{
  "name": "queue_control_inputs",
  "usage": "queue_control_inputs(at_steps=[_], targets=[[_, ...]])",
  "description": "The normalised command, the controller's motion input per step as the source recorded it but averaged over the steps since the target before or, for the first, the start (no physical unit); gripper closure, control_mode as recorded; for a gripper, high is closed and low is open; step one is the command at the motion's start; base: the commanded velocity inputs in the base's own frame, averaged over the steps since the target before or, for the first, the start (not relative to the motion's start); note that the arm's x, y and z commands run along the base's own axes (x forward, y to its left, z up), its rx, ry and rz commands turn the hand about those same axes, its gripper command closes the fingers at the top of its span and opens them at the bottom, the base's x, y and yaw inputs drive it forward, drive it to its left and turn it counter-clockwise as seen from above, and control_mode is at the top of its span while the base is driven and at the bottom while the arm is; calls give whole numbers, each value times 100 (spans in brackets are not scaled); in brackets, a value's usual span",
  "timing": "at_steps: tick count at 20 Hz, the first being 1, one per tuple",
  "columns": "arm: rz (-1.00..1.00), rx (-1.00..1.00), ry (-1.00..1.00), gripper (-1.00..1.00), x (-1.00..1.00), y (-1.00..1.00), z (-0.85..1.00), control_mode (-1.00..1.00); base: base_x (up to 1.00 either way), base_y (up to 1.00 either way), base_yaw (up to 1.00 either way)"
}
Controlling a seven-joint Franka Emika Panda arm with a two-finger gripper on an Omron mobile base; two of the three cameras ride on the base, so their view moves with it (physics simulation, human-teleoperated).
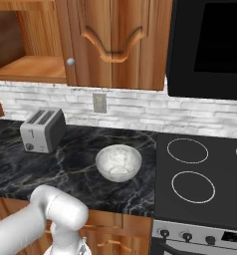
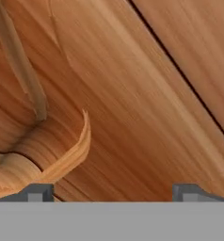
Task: Open the cabinet and move the ladle to the pot. Then close the cabinet.
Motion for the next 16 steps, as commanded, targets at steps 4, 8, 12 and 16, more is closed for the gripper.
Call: queue_control_inputs(at_steps=[4, 8, 12, 16], targets=[[0, 0, -2, -100, 86, -12, 0, -100, 0, 0, 0], [0, 0, -4, -100, 75, -13, 0, -100, 0, 0, 0], [0, 0, -2, -100, 71, -9, 0, -100, 0, 0, 0], [0, 0, -1, -100, 69, -16, -4, -100, 0, 0, 0]])
